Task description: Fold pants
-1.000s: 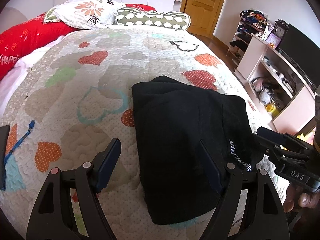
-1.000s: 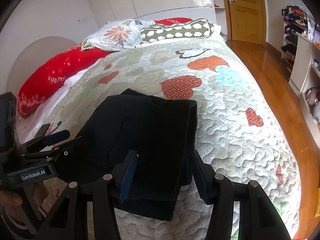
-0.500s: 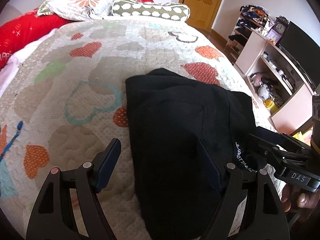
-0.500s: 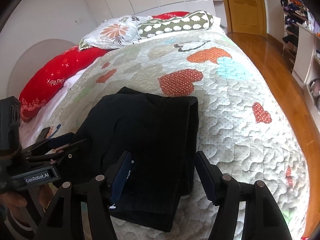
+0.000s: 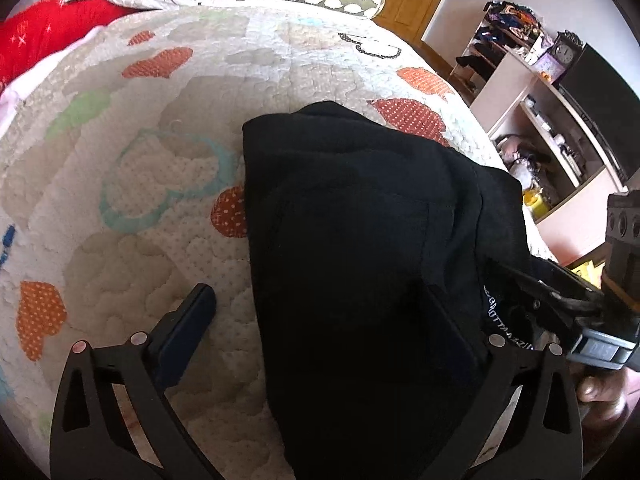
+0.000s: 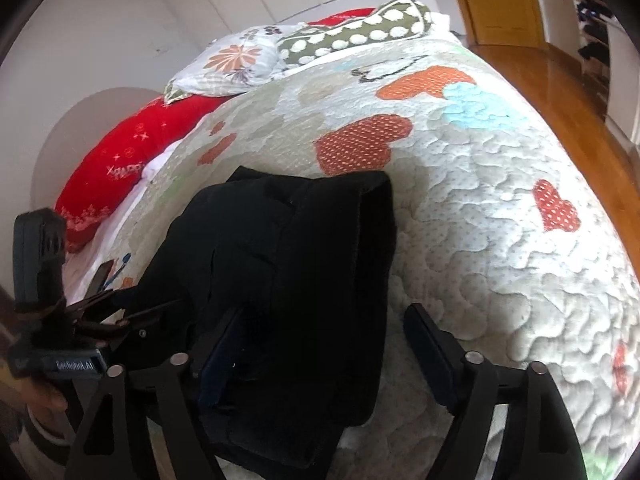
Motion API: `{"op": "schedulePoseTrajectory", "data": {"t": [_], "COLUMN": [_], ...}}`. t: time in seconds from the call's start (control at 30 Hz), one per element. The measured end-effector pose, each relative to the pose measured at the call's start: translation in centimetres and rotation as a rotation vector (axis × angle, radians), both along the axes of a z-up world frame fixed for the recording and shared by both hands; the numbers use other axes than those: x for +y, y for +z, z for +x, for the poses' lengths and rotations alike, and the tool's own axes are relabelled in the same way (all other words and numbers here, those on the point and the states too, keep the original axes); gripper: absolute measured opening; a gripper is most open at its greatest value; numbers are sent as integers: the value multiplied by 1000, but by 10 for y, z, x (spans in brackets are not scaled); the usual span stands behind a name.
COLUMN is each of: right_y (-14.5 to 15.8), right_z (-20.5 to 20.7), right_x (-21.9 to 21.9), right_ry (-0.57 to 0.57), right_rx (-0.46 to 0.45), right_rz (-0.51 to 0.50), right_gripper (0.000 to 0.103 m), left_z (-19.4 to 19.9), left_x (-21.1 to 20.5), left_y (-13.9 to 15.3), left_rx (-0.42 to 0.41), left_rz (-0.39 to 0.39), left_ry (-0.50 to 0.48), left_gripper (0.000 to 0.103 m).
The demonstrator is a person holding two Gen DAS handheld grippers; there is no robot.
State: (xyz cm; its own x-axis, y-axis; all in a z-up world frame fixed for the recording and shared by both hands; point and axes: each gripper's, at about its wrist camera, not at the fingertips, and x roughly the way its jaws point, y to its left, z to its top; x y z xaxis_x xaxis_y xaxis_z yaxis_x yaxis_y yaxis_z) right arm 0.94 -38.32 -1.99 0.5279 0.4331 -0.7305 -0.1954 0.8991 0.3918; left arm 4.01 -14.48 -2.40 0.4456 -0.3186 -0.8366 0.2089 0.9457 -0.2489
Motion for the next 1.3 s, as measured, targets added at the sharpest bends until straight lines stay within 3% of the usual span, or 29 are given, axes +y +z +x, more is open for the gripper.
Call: {"op": "schedulePoseTrajectory", "data": {"t": [0.13,0.33,0.4,0.43,0.47,0.5,0.53,0.57,0.67,0.73,0.8,0.97,1.17,1.3], "right_y": [-4,-6,-6,-5,-5,-5,-5,-6,-2,6,18,46,70,69], "right_z": [-1,0,1,1,2,2,2,2,2,-1,-3,2,32,67], "right_x": [7,12,14,16,17,16,16,14,13,14,16,37,58,66], "right_ry": [38,-23,-20,-7,9,12,17,21,38,45,42,80,96,66], "right_rx": [-29,-78,-89,-93,-95,-97,-97,-96,-96,-118,-147,-205,-255,-243], "right_rz": [-1,5,5,12,25,29,39,56,96,105,116,89,118,110], "right_gripper": [94,95,89,74,72,70,65,62,47,41,40,38,35,35], "left_z": [-2,1,1,0,1,0,-2,-4,-10,-13,-14,-9,23,54], "left_x": [1,2,1,1,1,0,-1,-2,-8,-8,-5,2,28,45], "left_y": [0,0,0,0,0,1,2,4,12,21,32,56,77,64], "left_rx": [-28,-28,-32,-34,-35,-36,-35,-37,-76,-92,-105,-164,-199,-164], "left_rz": [-7,-13,-14,-13,-15,-33,-53,-66,-37,-36,-40,-23,-32,-5], "left_ry": [-25,-38,-39,-40,-44,-58,-73,-80,-93,-94,-101,-86,-35,22], "left_gripper": [102,102,102,102,101,91,75,73,54,37,31,27,26,27]}}
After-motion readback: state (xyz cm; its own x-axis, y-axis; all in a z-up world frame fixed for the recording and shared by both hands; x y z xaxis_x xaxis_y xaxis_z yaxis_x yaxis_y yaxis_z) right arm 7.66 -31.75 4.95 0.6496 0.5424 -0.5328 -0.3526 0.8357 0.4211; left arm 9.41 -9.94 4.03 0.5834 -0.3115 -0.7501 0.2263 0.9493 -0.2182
